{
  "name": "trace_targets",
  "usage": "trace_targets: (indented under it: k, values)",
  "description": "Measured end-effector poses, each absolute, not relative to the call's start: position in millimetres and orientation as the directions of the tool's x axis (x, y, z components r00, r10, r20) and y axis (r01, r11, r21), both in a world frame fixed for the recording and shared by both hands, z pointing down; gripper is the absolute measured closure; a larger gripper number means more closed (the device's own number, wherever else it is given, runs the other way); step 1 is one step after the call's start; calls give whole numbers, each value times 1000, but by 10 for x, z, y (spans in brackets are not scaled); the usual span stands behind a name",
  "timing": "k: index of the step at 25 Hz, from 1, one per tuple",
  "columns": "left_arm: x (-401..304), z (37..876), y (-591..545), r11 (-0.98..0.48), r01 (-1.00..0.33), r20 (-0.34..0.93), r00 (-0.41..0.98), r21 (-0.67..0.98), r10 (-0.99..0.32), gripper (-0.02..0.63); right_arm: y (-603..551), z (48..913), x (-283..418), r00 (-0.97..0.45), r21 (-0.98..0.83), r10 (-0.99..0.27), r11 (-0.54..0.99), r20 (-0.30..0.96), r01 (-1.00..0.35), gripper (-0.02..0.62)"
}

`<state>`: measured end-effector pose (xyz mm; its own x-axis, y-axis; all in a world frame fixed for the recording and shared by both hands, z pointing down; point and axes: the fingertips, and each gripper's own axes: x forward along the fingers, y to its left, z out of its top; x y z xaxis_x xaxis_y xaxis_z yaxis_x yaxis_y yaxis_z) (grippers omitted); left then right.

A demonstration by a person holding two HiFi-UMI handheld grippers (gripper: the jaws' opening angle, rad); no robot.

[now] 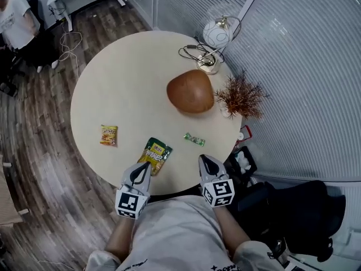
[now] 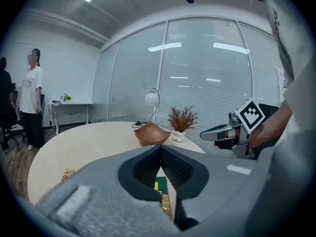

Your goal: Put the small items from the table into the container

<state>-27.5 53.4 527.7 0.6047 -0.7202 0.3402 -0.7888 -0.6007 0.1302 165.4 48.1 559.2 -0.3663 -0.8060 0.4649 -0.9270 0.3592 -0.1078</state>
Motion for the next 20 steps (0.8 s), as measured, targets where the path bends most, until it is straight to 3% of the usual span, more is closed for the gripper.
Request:
trace_targets:
  k: [4, 15, 20]
  values:
    - [-331, 5358, 415, -619, -771, 360, 625, 148, -692, 609, 275, 5998, 1643, -321, -32, -760, 369, 565, -929, 509]
    - [-672, 5377, 263, -544, -824, 387, 559, 160, -733, 609, -236, 7111, 1754, -254, 58, -530, 502, 809, -863, 441]
    - [-800, 5485, 266, -504, -849, 417, 520, 159, -746, 609, -295, 7385, 1712, -264, 29, -441, 555, 858, -832, 420]
